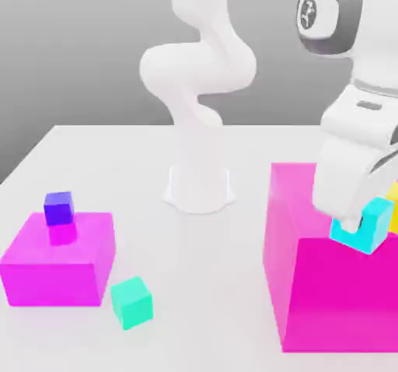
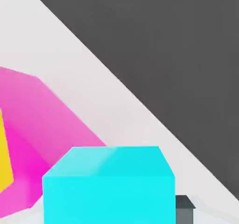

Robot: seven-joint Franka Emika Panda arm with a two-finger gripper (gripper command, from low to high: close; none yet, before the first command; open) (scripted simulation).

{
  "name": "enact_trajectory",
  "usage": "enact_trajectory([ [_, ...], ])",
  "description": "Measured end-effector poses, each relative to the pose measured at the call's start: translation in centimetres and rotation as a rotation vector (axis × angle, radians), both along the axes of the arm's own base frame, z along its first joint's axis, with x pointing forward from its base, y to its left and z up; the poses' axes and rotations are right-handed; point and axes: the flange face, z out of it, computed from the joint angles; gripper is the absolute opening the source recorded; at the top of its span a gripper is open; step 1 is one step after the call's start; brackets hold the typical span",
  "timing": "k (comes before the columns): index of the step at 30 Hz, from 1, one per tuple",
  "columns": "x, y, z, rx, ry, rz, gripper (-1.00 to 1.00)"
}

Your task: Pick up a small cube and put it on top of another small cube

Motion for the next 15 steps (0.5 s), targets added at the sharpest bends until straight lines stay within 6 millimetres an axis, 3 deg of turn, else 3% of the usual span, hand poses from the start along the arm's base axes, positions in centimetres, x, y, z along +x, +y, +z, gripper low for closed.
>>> enact_trajectory([
  [2,-2.1,2.7,3.0,0.001,0.003,0.147,-1.00],
  [3,-2.6,2.9,3.8,0.015,0.004,0.186,-1.00],
  [5,-2.7,3.0,2.3,0.025,0.005,0.214,-1.00],
  [7,-2.8,3.0,-0.6,0.027,0.005,0.221,-1.00],
  [8,-2.9,3.0,-1.4,0.028,0.005,0.222,1.00],
  [14,-2.9,2.9,-1.8,0.026,0.003,0.223,1.00],
  [15,-2.8,3.0,-1.2,0.026,0.002,0.223,1.00],
])
